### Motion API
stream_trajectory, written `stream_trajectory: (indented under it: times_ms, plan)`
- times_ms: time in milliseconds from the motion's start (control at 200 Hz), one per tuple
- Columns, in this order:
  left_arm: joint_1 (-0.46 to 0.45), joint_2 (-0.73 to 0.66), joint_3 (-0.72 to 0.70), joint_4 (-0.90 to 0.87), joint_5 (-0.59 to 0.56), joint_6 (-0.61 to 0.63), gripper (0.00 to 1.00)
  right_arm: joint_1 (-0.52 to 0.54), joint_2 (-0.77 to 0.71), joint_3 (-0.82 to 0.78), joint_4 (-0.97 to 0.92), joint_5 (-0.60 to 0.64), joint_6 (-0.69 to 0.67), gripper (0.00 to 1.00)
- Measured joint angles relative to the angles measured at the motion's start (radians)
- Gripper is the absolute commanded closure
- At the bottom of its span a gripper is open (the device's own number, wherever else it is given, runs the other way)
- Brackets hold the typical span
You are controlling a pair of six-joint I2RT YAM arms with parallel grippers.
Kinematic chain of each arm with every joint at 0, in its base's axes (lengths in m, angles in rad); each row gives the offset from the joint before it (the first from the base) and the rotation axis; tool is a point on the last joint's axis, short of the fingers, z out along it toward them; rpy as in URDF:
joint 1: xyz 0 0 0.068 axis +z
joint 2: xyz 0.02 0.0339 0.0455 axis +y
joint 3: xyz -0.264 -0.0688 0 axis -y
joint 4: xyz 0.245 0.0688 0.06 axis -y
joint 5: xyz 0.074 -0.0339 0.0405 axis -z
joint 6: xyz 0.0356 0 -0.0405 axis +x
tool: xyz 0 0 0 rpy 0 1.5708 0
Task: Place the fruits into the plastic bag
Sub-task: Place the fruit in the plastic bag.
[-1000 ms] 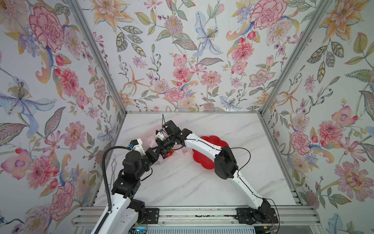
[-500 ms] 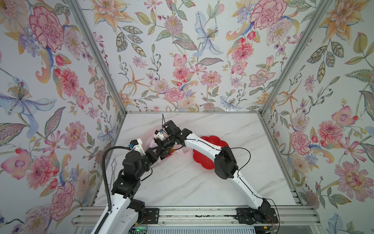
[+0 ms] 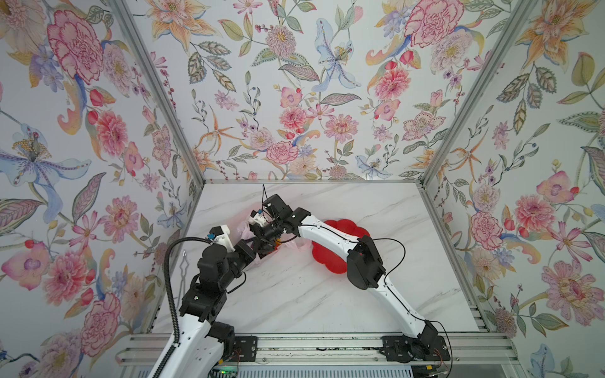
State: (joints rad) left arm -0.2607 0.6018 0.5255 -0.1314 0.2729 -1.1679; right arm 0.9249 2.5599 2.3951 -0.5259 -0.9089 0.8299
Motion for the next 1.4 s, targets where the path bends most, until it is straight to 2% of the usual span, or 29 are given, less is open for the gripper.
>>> stream_trajectory:
  times_ms: [190, 410, 586, 951, 1126, 1401]
  plan:
    - [0.0, 0.0, 0.0, -0.007, -0.015, 0.0, 1.0, -0.011, -0.037, -0.066, -0.034, 0.023, -0.054, 0.01]
    - [0.001, -0.006, 0.0, -0.009, -0.019, 0.0, 1.0, -0.053, -0.159, -0.166, -0.139, 0.099, -0.16, 0.01]
    - [0.001, -0.004, 0.0, -0.011, -0.019, 0.0, 1.0, -0.099, -0.265, -0.186, -0.203, 0.155, -0.236, 0.01]
    - [0.001, 0.047, 0.0, 0.001, -0.019, 0.0, 1.0, -0.134, -0.364, -0.156, -0.346, 0.385, -0.423, 0.01]
    - [0.001, 0.085, 0.0, 0.03, -0.018, 0.001, 1.0, -0.118, -0.419, -0.128, -0.352, 0.45, -0.492, 0.01]
    - [0.001, 0.13, 0.0, 0.066, -0.018, 0.001, 1.0, -0.135, -0.529, -0.148, -0.215, 0.418, -0.483, 0.01]
